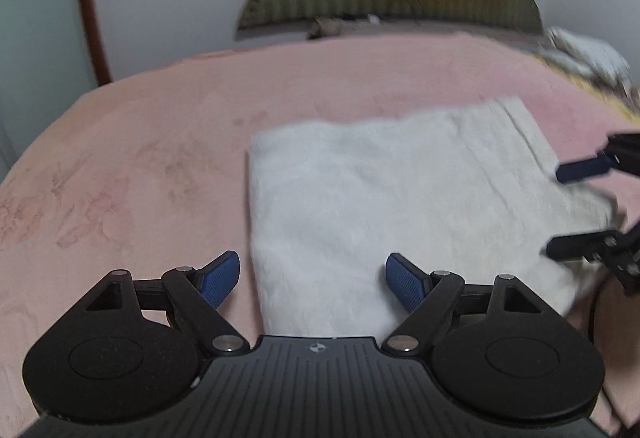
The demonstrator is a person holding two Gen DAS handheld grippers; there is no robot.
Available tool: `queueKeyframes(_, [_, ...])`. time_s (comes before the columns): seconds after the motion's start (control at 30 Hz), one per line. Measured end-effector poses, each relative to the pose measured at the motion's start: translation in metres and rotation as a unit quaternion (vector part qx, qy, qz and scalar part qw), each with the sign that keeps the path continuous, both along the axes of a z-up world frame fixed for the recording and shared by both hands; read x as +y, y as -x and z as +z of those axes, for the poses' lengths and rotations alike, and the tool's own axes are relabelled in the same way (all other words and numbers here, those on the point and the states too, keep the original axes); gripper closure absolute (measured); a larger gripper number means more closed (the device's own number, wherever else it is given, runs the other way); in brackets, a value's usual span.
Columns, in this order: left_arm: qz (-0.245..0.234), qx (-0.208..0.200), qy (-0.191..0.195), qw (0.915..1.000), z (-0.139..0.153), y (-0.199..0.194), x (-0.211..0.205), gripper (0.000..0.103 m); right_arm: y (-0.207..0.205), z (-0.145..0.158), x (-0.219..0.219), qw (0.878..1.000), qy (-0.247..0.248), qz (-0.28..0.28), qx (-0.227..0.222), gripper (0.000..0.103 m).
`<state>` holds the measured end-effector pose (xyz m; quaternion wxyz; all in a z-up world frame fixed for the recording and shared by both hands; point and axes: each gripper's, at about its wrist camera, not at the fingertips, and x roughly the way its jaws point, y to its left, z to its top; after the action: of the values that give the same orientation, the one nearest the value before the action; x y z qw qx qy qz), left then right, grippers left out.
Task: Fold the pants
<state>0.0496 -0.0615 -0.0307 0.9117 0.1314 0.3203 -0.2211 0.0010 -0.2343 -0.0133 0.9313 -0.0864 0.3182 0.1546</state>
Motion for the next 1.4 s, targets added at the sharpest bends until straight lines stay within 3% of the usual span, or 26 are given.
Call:
queueKeyframes(0.1, [-0.011, -0.037, -0.01, 0.9992, -0.004, 0.016, 0.002, 0.022, 0.007, -0.013, -0.006, 1.0, -0.019, -0.005, 0.007, 0.018])
queueKeyframes(0.2, [-0.005, -0.039, -0.004, 0.9992, 0.001, 0.017, 0.004, 0.022, 0.016, -0.013, -0.017, 0.998, -0.052, -0.019, 0.006, 0.018])
queueKeyframes(0.33, [0.009, -0.055, 0.024, 0.9982, 0.014, 0.011, 0.001, 0.019, 0.021, -0.002, -0.014, 0.998, -0.04, -0.048, -0.027, 0.016])
queueKeyframes(0.47, [0.008, -0.073, 0.007, 0.9973, 0.021, -0.009, -0.022, 0.013, 0.0, 0.009, -0.013, 0.993, -0.083, -0.075, -0.03, 0.001])
queueKeyframes(0.57, [0.027, -0.055, -0.008, 0.9981, 0.022, -0.037, -0.039, 0.013, -0.025, 0.016, -0.008, 0.99, -0.085, -0.11, -0.03, 0.0])
queueKeyframes(0.73, [0.108, -0.006, -0.007, 0.9941, 0.021, -0.076, -0.048, 0.013, -0.064, 0.031, -0.008, 0.982, -0.109, -0.146, -0.048, 0.0])
queueKeyframes(0.9, [0.11, 0.016, 0.0, 0.9938, 0.014, -0.077, -0.054, 0.012, -0.111, 0.023, -0.005, 0.979, -0.105, -0.172, -0.024, 0.0])
queueKeyframes(1.0, [0.089, -0.004, -0.029, 0.9956, 0.008, -0.067, -0.06, 0.007, -0.128, -0.003, 0.0, 0.978, -0.012, -0.205, 0.022, 0.0])
queueKeyframes(1.03, [0.084, -0.004, -0.032, 0.9959, 0.006, -0.065, -0.061, 0.006, -0.125, -0.009, 0.002, 0.975, 0.029, -0.221, 0.02, 0.0])
queueKeyframes(1.07, [0.082, -0.003, -0.03, 0.9962, 0.005, -0.064, -0.059, 0.006, -0.118, -0.012, 0.001, 0.974, 0.038, -0.224, 0.011, 0.0])
queueKeyframes(1.17, [0.091, 0.012, -0.012, 0.9957, 0.009, -0.061, -0.052, 0.007, -0.1, -0.01, -0.018, 0.965, 0.035, -0.258, 0.021, 0.0])
queueKeyframes(1.27, [0.088, 0.019, 0.009, 0.9959, 0.01, -0.052, -0.049, 0.007, -0.069, 0.005, -0.028, 0.955, 0.014, -0.297, -0.017, 0.0])
queueKeyframes(1.4, [0.085, 0.004, -0.013, 0.9963, 0.006, -0.041, -0.056, 0.006, -0.038, 0.018, -0.014, 0.972, -0.059, -0.224, -0.041, 0.0])
